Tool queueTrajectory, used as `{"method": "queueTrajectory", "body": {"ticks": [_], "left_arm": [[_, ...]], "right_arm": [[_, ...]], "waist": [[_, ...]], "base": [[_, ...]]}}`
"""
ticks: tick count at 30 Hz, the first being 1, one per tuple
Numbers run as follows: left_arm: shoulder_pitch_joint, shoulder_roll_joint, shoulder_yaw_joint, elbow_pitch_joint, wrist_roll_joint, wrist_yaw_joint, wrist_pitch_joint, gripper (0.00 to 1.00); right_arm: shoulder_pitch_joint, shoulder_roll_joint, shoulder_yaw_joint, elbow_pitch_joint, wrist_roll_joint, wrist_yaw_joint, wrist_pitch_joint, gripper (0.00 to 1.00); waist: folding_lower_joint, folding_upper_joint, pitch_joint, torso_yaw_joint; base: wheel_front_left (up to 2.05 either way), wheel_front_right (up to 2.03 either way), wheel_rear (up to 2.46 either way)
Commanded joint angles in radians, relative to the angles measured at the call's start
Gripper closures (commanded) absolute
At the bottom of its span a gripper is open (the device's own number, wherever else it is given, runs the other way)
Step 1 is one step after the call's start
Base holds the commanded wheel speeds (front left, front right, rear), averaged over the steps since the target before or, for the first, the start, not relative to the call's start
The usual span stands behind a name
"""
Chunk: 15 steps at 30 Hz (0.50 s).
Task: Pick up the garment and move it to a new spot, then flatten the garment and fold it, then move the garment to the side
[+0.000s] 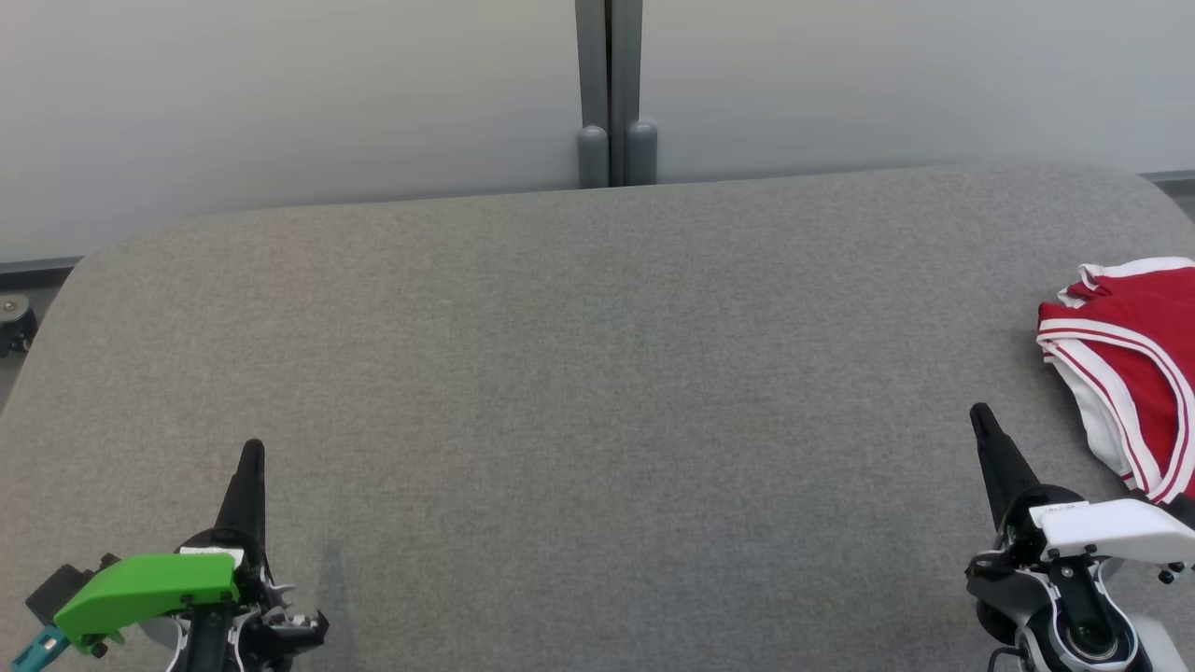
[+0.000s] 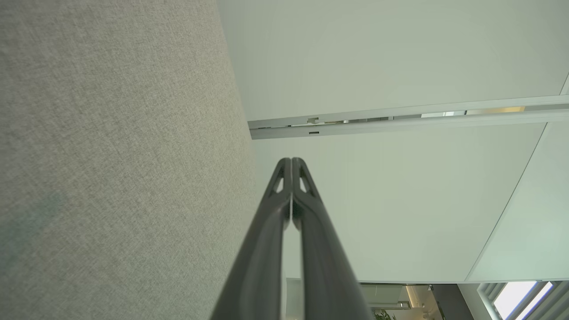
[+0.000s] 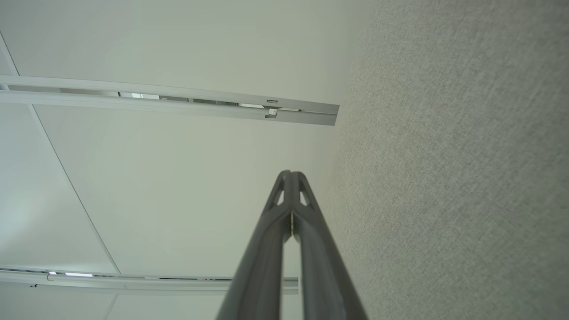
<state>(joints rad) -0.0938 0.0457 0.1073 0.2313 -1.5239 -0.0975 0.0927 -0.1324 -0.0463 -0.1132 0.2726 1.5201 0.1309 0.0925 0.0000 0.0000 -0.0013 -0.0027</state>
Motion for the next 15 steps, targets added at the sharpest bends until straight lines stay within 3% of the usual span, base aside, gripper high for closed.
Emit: {"method": "queueTrajectory", "body": {"ticks": [1,15], "left_arm": [[-0.021,0.007,0.006,-0.007,-0.023,-0.007,0.006,1.00],[-0.025,0.008,0.011,-0.015,-0.089,-0.007,0.026,1.00]], "right_arm": [[0.013,-0.006,-0.003,-0.009,0.023,0.000,0.007,1.00],[0.017,-0.007,-0.005,-0.021,0.092,0.000,0.027,1.00]], "waist": [[0.0000,0.0000,0.000,0.000],[0.0000,0.0000,0.000,0.003]], "base": [[0.00,0.00,0.00],[0.00,0.00,0.00]]}}
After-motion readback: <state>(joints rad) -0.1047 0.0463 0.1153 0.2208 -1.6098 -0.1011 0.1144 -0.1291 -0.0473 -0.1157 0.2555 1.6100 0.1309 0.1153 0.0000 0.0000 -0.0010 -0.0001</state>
